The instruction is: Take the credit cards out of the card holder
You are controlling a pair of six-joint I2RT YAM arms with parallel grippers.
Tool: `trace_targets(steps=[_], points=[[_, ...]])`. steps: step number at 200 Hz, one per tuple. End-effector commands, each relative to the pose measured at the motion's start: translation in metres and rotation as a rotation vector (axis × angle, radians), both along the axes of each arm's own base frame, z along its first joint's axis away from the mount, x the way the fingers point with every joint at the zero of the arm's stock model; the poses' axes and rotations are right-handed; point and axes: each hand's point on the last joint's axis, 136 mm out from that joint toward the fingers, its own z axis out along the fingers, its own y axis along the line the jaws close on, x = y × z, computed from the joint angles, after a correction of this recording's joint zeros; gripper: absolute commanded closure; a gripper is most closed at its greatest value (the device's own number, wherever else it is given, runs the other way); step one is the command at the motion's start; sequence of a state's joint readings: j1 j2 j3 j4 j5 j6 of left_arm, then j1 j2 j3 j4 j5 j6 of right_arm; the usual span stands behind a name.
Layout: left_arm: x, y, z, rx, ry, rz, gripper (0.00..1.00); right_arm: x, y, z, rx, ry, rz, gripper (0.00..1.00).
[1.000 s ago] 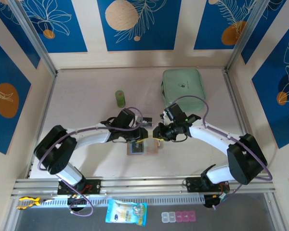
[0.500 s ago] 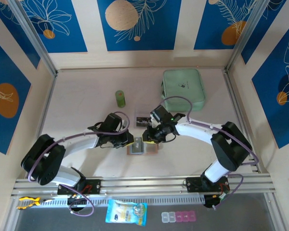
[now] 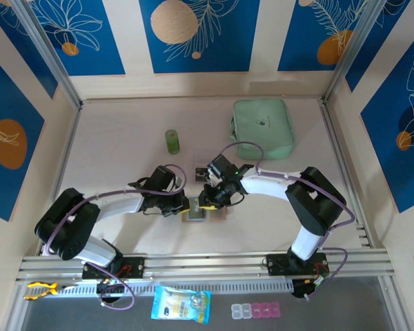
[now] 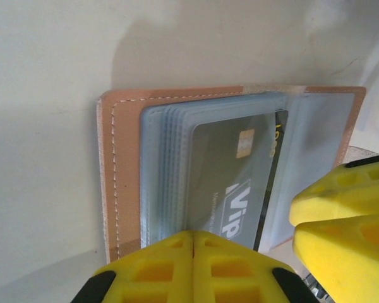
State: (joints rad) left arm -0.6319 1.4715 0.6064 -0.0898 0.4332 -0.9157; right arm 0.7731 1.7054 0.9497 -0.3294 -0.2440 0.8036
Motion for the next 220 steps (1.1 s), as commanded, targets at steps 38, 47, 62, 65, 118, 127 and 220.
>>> trace_targets(steps=[38, 47, 62, 65, 118, 127, 220], points=[[-0.005, 0.01, -0.012, 0.041, 0.014, 0.001, 0.95, -0.001, 0.011, -0.001, 0.027, 0.019, 0.02, 0.74], [-0.004, 0.011, -0.012, 0.042, 0.014, 0.003, 0.95, -0.001, 0.011, -0.002, 0.025, 0.02, 0.022, 0.75], [-0.004, 0.011, -0.013, 0.044, 0.014, 0.003, 0.95, -0.001, 0.011, -0.005, 0.022, 0.023, 0.023, 0.75], [-0.004, 0.011, -0.013, 0.044, 0.014, 0.004, 0.95, -0.001, 0.012, -0.005, 0.023, 0.023, 0.023, 0.75], [-0.005, 0.011, -0.013, 0.044, 0.016, 0.003, 0.96, -0.003, 0.014, -0.009, 0.028, 0.031, 0.032, 0.77], [-0.004, 0.011, -0.013, 0.045, 0.016, 0.004, 0.96, -0.003, 0.013, -0.011, 0.026, 0.032, 0.031, 0.78], [-0.002, 0.023, -0.006, 0.108, -0.023, 0.013, 0.95, -0.006, 0.005, -0.016, -0.017, 0.033, 0.024, 0.77]])
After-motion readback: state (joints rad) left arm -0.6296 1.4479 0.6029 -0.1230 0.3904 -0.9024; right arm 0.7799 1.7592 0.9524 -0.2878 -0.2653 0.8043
